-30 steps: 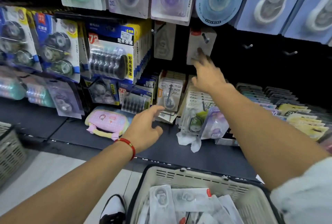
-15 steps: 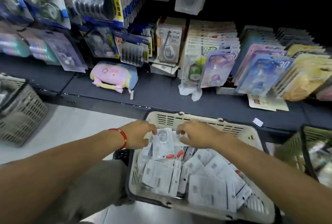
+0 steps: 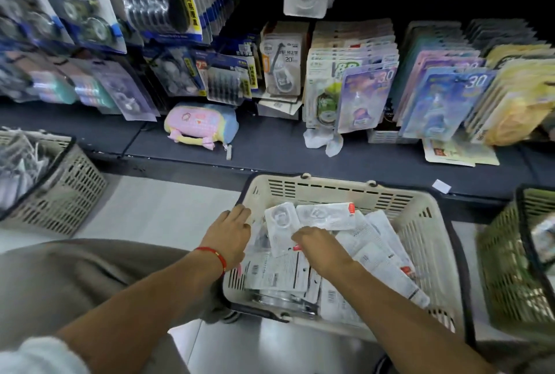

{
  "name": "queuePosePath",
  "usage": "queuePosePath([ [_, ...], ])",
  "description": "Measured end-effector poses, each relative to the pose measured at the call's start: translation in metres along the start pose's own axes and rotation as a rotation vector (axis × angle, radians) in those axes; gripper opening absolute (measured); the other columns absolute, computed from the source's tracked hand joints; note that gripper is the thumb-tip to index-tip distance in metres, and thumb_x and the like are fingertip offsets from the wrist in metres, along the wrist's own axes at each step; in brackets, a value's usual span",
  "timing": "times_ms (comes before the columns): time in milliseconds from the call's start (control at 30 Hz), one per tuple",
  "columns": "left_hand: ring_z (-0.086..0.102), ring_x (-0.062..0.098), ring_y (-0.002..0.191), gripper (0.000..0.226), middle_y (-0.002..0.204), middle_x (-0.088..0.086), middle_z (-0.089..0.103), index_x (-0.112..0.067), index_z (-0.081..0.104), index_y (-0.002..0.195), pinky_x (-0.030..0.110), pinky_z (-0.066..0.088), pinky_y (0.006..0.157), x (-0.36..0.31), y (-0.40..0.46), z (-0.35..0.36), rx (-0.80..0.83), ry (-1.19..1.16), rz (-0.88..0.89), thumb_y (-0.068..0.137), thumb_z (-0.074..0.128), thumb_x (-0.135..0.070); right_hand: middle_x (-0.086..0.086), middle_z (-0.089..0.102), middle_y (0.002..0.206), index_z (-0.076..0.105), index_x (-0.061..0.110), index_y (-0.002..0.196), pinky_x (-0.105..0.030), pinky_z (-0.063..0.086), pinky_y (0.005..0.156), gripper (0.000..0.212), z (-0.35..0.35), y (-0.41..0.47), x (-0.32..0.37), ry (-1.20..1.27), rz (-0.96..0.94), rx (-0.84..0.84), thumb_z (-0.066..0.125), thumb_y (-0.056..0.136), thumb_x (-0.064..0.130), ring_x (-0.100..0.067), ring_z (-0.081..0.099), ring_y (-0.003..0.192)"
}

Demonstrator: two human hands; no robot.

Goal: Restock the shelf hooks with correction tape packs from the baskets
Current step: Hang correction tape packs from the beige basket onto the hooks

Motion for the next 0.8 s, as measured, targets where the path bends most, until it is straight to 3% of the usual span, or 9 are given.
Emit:
queuePosePath([
  [100, 0.036, 0.024, 0.144, 0.044, 0.151, 0.006, 0.045, -0.009, 0.066, 0.133, 0.033, 0.037, 0.12, 0.004, 0.0, -0.011, -0.049, -0.275, -0.104, 0.092, 0.072, -0.024, -0.011, 0.064, 0.13, 0.061, 0.013, 0.136, -0.04, 0.05, 0.098, 0.032, 0.002, -0.006, -0.007, 0.145, 0.049, -0.029, 0.056, 0.105, 0.019, -0.032, 0.063, 0.12],
  [200, 0.058, 0.026, 0.117, 0.027, 0.12, 0.009, 0.068, -0.011, 0.069, 0.119, 0.035, 0.053, 0.1, 0.019, -0.002, -0.029, -0.133, -0.585, -0.297, 0.093, 0.066, -0.018, -0.011, 0.054, 0.14, 0.054, 0.013, 0.147, -0.039, 0.047, 0.104, 0.047, 0.005, -0.008, -0.009, 0.359, 0.17, -0.049, 0.057, 0.106, 0.035, -0.03, 0.057, 0.126],
  [300, 0.065, 0.031, 0.09, 0.021, 0.1, 0.008, 0.07, -0.017, 0.065, 0.118, 0.036, 0.056, 0.08, 0.037, -0.011, -0.042, -0.236, -0.841, -0.487, 0.098, 0.062, -0.017, -0.013, 0.057, 0.137, 0.049, 0.013, 0.145, -0.043, 0.044, 0.106, 0.05, 0.007, -0.004, -0.005, 0.318, 0.352, -0.089, 0.058, 0.105, 0.041, -0.033, 0.056, 0.126],
  [367, 0.065, 0.035, 0.09, 0.021, 0.104, 0.012, 0.069, -0.019, 0.061, 0.122, 0.041, 0.058, 0.082, 0.049, -0.015, -0.044, -0.296, -0.939, -0.526, 0.102, 0.057, -0.014, -0.013, 0.06, 0.134, 0.048, 0.011, 0.141, -0.043, 0.045, 0.106, 0.048, 0.008, -0.002, 0.001, 0.301, 0.426, -0.112, 0.062, 0.103, 0.038, -0.035, 0.059, 0.123],
  [500, 0.061, 0.034, 0.09, 0.019, 0.11, 0.016, 0.065, -0.021, 0.055, 0.12, 0.047, 0.06, 0.081, 0.064, -0.023, -0.042, -0.336, -1.179, -0.509, 0.108, 0.045, -0.012, -0.014, 0.07, 0.121, 0.051, 0.008, 0.131, -0.041, 0.054, 0.093, 0.034, 0.012, 0.003, 0.003, 0.451, 0.508, -0.132, 0.064, 0.1, 0.011, -0.033, 0.067, 0.113],
  [600, 0.066, 0.036, 0.098, 0.017, 0.115, 0.016, 0.063, -0.026, 0.051, 0.12, 0.044, 0.065, 0.067, 0.066, -0.027, -0.043, -0.322, -1.342, -0.501, 0.111, 0.042, -0.015, -0.01, 0.071, 0.12, 0.058, 0.01, 0.123, -0.038, 0.051, 0.09, 0.03, 0.014, 0.003, 0.004, 0.449, 0.543, -0.088, 0.067, 0.1, 0.027, -0.032, 0.067, 0.116],
  [667, 0.068, 0.033, 0.099, 0.016, 0.12, 0.013, 0.063, -0.027, 0.049, 0.121, 0.035, 0.063, 0.059, 0.065, -0.026, -0.045, -0.334, -1.384, -0.489, 0.111, 0.043, -0.016, -0.007, 0.073, 0.112, 0.068, 0.014, 0.112, -0.035, 0.052, 0.091, 0.017, 0.017, 0.003, 0.004, 0.462, 0.548, -0.057, 0.065, 0.098, 0.024, -0.029, 0.068, 0.111],
  [700, 0.068, 0.032, 0.099, 0.016, 0.12, 0.012, 0.064, -0.027, 0.05, 0.121, 0.033, 0.062, 0.058, 0.065, -0.025, -0.046, -0.341, -1.399, -0.489, 0.111, 0.044, -0.016, -0.005, 0.073, 0.102, 0.071, 0.016, 0.101, -0.033, 0.052, 0.086, 0.008, 0.02, 0.003, 0.003, 0.516, 0.56, -0.041, 0.064, 0.097, 0.018, -0.028, 0.068, 0.102],
  [800, 0.068, 0.03, 0.096, 0.023, 0.116, 0.011, 0.066, -0.024, 0.053, 0.119, 0.035, 0.06, 0.063, 0.068, -0.022, -0.045, -0.359, -1.49, -0.533, 0.104, 0.054, -0.006, -0.001, 0.057, 0.066, 0.063, 0.017, 0.064, -0.028, 0.043, 0.066, 0.029, 0.028, 0.001, -0.011, 0.862, 0.619, -0.049, 0.066, 0.091, 0.006, -0.022, 0.056, 0.067],
])
Point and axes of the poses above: each hand's wrist, its own y-axis towards the middle knuckle, its own z-axis out of the palm, x = y × z, the point moved 6 cm from there along y, towards the middle knuckle
